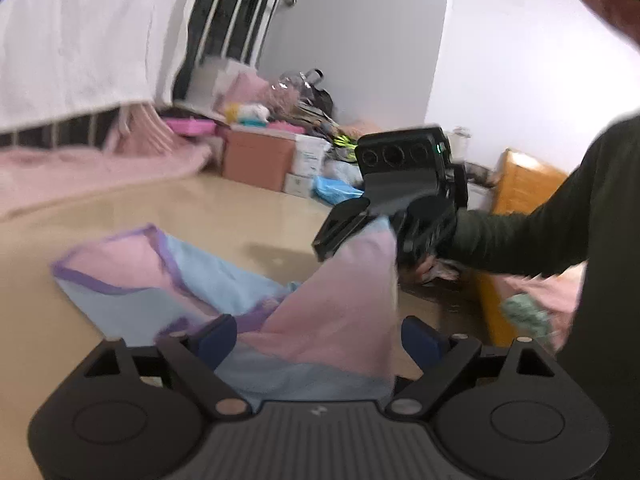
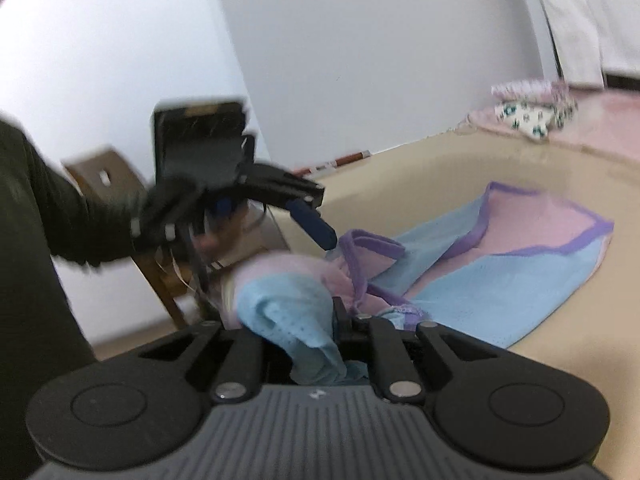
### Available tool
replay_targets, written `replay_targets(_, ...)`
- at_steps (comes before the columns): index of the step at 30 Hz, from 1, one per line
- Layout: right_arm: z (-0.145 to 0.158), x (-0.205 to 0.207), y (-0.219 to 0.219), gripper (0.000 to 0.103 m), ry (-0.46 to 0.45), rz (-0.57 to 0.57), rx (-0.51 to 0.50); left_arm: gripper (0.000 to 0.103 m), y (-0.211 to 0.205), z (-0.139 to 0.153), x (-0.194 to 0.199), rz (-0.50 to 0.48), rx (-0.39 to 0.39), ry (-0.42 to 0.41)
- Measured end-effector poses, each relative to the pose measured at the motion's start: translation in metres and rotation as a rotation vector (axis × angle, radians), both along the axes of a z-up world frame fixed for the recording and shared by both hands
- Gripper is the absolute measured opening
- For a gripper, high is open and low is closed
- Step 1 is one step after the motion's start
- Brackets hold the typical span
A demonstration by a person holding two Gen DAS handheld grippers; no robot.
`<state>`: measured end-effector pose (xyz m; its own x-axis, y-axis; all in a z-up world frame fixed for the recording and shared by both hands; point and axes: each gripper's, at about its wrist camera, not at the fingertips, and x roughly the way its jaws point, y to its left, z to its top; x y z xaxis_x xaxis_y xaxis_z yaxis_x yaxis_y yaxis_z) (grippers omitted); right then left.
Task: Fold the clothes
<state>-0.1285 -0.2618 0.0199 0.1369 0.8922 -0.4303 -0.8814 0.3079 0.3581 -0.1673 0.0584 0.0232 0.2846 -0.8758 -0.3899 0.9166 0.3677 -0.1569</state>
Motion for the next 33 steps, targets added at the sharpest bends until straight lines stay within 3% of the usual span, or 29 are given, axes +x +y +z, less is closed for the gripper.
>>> replay_targets(2,-0.001,0.012,-0.003,0.011,0.072,-0.019,0.030,0.089,-0.009,-0.006,-0.015,0.043,0.036,-0.065)
replay_targets(6,-0.002,0.032,-0.001,0.011,0.178,-0.060,0.055,0.089,-0.025,-0.007,-0.053,0.042,0.007,-0.213)
replay_targets(8,0.001,0.033,0.002,0.011,0.186,-0.063,0.044,0.101,-0.036,-0.011,-0.081,0.093,0.021,-0.379)
replay_targets(11,0.005,0.032,0.006,0.011,0.192,-0.054,0.033,0.102,-0.060,-0.032,-0.103,0.208,0.131,-0.562)
replay_targets(13,0.008,0.030,0.008,0.011,0.192,-0.044,0.024,0.102,-0.070,-0.049,-0.104,0.235,0.211,-0.651)
replay_targets(16,0.009,0.024,0.006,0.011,0.175,-0.016,0.009,0.102,-0.066,-0.060,-0.089,0.255,0.253,-0.682)
replay_targets(19,0.009,0.018,0.004,0.011,0.165,0.009,0.000,0.098,-0.053,-0.052,-0.072,0.262,0.213,-0.622)
replay_targets(23,0.005,0.014,-0.010,0.011,0.195,0.020,0.029,0.061,-0.038,-0.032,-0.050,0.136,0.149,-0.442)
replay_targets(25,0.003,0.015,-0.016,0.011,0.217,0.015,0.048,0.041,-0.033,-0.022,-0.030,0.103,0.110,-0.298)
replay_targets(26,0.002,0.016,-0.018,0.011,0.230,0.006,0.060,0.038,-0.029,-0.016,-0.019,0.085,0.083,-0.211)
replay_targets(30,0.000,0.029,-0.029,0.012,0.293,-0.057,0.113,0.037,-0.004,0.001,0.041,0.098,-0.155,0.192)
replay_targets(31,0.000,0.035,-0.030,0.012,0.311,-0.104,0.117,0.042,0.000,0.002,0.058,0.129,-0.203,0.304)
replay_targets(33,-0.001,0.050,-0.028,0.022,0.333,-0.231,0.103,0.070,0.005,-0.006,0.082,0.236,-0.254,0.508)
